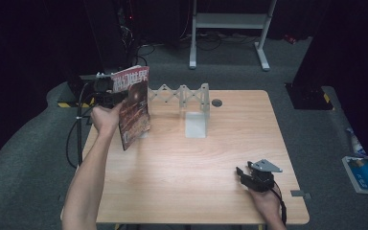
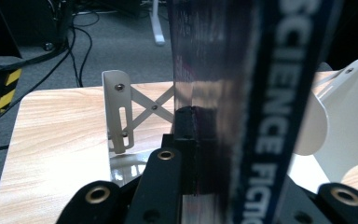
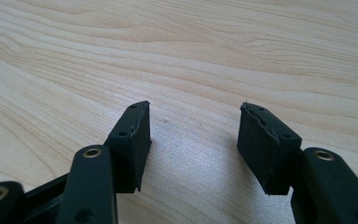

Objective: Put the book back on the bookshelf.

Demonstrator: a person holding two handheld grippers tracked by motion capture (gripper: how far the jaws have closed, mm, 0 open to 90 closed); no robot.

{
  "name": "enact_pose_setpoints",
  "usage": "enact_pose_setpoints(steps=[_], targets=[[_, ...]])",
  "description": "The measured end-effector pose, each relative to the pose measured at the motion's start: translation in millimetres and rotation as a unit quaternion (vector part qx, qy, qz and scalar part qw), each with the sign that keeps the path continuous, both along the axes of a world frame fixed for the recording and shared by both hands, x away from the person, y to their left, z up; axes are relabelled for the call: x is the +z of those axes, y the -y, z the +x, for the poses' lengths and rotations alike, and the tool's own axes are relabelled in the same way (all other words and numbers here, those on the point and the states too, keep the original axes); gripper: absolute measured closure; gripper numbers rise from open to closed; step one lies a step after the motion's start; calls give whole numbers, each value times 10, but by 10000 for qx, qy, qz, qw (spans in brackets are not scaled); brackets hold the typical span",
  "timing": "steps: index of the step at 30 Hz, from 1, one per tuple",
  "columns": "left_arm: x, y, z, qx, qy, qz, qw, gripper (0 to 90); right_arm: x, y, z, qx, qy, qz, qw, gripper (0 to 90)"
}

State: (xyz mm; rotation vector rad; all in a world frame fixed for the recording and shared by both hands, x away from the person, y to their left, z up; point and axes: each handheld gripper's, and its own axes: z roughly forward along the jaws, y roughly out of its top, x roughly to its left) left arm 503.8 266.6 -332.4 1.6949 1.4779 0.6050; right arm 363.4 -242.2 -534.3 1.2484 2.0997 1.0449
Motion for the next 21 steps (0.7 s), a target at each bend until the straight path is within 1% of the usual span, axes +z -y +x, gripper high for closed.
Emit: enact_pose_setpoints(steps=[2,7,13,19,21], targets=[[-6,3,-3,10,41,43,10000,836,0,0,0,0,1,0,10000,442],[-2,21,-3,11,164,14,9999,836,0,1,0,4,3,-3,10000,442],[-22,45,15,50,260,5,9997,835,0,0,0,-1,4,-2,10000,442],[-38,74,20,0,396,27,9992,835,0,0,-1,-2,-1,-1,10000,442],[-46,93,21,-10,467,68,9989,835,0,-1,-1,-4,0,1,10000,442]])
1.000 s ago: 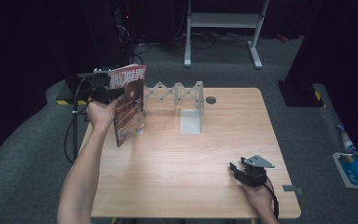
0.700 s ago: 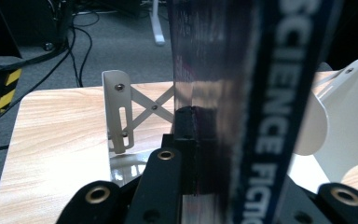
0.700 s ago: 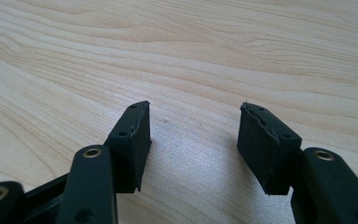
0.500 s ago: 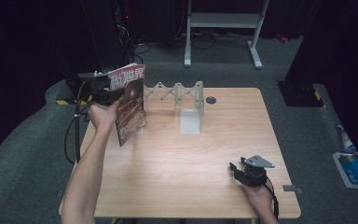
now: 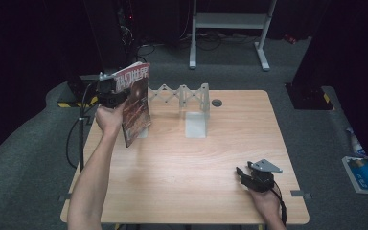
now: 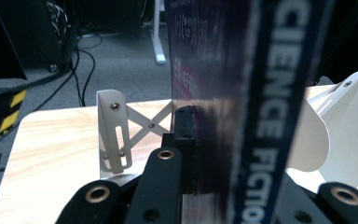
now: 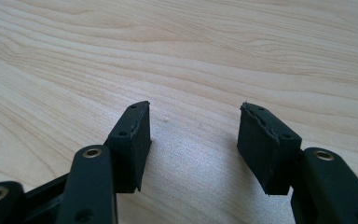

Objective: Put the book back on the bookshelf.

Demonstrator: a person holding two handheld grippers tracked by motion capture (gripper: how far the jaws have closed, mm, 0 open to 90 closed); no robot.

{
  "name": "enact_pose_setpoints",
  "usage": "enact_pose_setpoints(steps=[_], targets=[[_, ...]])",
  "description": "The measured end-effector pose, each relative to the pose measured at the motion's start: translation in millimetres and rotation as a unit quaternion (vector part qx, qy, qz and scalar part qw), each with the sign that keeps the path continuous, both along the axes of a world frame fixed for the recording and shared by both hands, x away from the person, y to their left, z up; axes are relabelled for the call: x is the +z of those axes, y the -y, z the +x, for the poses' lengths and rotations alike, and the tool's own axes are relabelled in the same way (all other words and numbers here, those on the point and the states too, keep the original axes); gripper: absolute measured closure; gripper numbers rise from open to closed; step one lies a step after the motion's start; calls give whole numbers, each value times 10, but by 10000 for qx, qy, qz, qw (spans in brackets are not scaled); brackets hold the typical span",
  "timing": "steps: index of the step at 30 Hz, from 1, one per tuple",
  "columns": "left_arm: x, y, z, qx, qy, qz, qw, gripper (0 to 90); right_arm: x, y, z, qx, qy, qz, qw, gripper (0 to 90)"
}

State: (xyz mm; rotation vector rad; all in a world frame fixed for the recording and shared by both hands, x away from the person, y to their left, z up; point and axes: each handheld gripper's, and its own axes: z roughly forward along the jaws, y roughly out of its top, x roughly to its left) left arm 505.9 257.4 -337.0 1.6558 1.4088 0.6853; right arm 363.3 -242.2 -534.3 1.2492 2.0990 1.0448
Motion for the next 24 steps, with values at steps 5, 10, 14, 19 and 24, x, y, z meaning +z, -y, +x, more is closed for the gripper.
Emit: enact_pose_setpoints(steps=[5,10,14,19,24], targets=[[-16,36,12,-23,78,56,10000,834,1,0,-1,1,-3,-1,10000,442],[-34,60,14,-14,162,83,9998,834,1,1,-1,3,0,-3,10000,441],[-95,29,1,71,221,-137,9996,834,0,0,-1,-1,-1,1,10000,442],[-146,21,-23,87,242,-134,9996,832,0,0,0,2,2,-3,10000,442],[-151,41,-48,39,224,-19,9997,826,0,1,0,5,1,-3,10000,442]])
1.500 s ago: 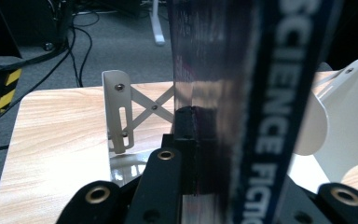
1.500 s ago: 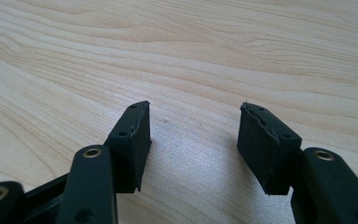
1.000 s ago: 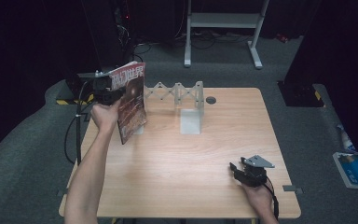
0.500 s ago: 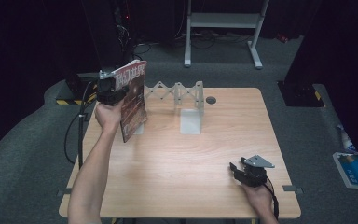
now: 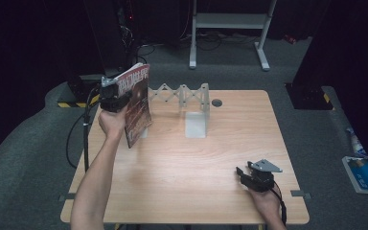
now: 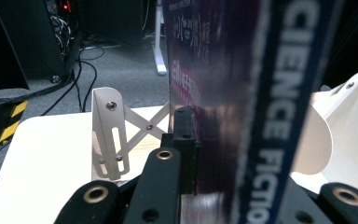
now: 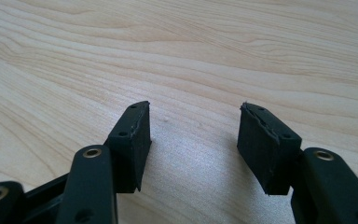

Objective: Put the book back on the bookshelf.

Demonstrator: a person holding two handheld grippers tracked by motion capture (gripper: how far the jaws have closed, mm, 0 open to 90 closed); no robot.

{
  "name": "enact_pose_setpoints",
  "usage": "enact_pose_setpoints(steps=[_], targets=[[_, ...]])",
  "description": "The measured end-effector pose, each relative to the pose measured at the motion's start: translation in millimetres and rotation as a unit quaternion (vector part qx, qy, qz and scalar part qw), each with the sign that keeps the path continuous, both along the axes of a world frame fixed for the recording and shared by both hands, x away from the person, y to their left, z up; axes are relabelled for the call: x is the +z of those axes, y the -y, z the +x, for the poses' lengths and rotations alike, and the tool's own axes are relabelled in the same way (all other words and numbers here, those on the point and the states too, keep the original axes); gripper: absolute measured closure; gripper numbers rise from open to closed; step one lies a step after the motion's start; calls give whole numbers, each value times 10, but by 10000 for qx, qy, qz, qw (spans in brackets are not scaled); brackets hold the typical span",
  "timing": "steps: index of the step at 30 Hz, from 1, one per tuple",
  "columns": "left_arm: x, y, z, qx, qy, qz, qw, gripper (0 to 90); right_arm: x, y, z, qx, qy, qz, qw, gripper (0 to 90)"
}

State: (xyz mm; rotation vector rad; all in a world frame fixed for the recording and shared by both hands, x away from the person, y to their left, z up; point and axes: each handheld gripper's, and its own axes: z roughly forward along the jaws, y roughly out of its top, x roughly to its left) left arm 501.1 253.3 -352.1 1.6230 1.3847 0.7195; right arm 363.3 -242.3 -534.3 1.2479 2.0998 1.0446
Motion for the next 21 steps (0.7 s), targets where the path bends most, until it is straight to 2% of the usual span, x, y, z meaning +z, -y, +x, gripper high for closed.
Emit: enact_pose_setpoints(steps=[4,12,21], targets=[[0,11,-12,-8,-82,83,9999,817,0,-1,0,-3,-4,4,10000,441],[27,-14,-17,-34,-389,223,9990,817,0,-1,0,0,1,0,10000,442],[65,-13,-1,-55,-659,253,9975,819,-1,0,1,1,2,-1,10000,442]])
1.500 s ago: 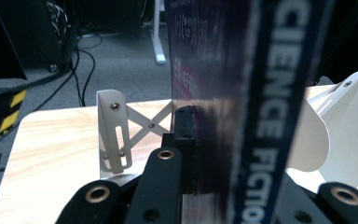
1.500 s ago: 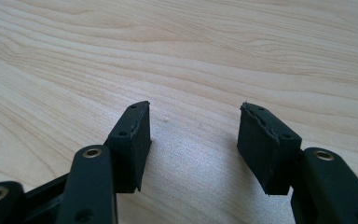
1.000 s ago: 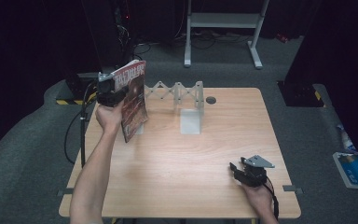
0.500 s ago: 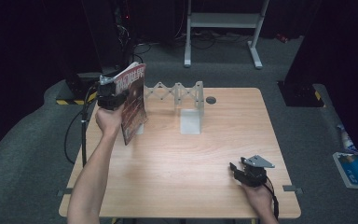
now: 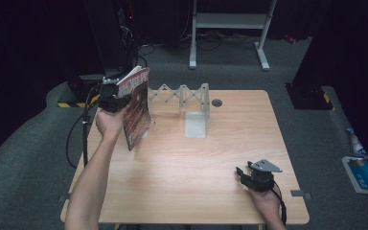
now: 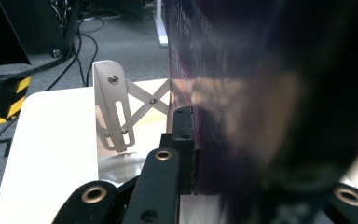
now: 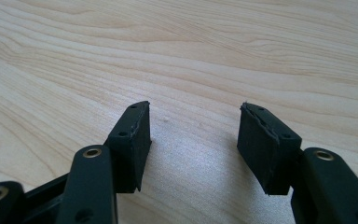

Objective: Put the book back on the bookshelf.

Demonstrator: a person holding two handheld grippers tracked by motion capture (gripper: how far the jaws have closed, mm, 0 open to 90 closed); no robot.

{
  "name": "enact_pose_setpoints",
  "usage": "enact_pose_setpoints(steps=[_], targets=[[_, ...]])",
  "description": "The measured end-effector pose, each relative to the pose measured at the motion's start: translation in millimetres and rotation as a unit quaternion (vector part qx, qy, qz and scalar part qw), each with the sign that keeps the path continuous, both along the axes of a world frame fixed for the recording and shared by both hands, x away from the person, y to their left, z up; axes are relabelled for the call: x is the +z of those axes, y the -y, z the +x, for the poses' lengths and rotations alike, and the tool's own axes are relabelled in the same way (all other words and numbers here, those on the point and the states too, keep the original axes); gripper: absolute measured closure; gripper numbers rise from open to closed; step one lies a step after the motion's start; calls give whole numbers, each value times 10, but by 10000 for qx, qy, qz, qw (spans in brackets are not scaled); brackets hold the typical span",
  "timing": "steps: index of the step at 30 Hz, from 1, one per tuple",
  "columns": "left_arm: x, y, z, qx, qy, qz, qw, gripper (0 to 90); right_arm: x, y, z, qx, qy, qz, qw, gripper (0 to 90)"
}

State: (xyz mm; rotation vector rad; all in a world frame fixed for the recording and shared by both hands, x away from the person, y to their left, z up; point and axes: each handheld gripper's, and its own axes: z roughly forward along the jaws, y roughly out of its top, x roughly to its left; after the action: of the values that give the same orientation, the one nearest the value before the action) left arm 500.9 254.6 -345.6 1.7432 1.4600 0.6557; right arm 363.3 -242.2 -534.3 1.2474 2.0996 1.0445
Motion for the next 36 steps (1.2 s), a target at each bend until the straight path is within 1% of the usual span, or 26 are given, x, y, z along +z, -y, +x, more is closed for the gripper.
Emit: enact_pose_setpoints(steps=[4,6,10,14,16,17,20,22,25,26,29,31,34,36], targets=[[1,-14,3,-10,-132,-22,9999,818,1,0,0,1,-3,1,10000,442],[3,-27,0,2,-171,12,9999,818,0,0,0,-1,0,1,10000,441],[12,-51,-7,14,-265,-41,9996,818,0,0,0,-1,-2,2,10000,442],[24,-72,-15,18,-330,4,9995,816,0,0,0,1,2,-2,10000,441],[28,-81,-18,29,-360,-8,9993,815,0,0,0,-1,-2,3,10000,442],[32,-86,-20,56,-405,-71,9991,815,0,1,0,1,0,-2,10000,441],[43,-104,-25,84,-445,-75,9989,812,0,0,0,-1,-2,3,10000,441],[48,-107,-28,90,-485,-44,9988,812,0,0,0,0,-2,3,10000,441],[75,-100,-29,67,-562,102,9983,811,0,0,0,1,1,0,10000,441],[81,-94,-29,60,-574,111,9983,810,0,0,0,1,-2,2,10000,441],[104,-78,-31,-15,-643,193,9977,809,0,0,0,0,-2,3,10000,441],[114,-66,-31,-47,-695,197,9974,808,0,0,0,1,0,0,10000,441],[136,-60,-27,-80,-772,263,9966,806,0,0,0,3,-3,4,10000,440],[144,-58,-30,-94,-814,253,9963,806,0,0,0,4,-3,3,10000,440]])
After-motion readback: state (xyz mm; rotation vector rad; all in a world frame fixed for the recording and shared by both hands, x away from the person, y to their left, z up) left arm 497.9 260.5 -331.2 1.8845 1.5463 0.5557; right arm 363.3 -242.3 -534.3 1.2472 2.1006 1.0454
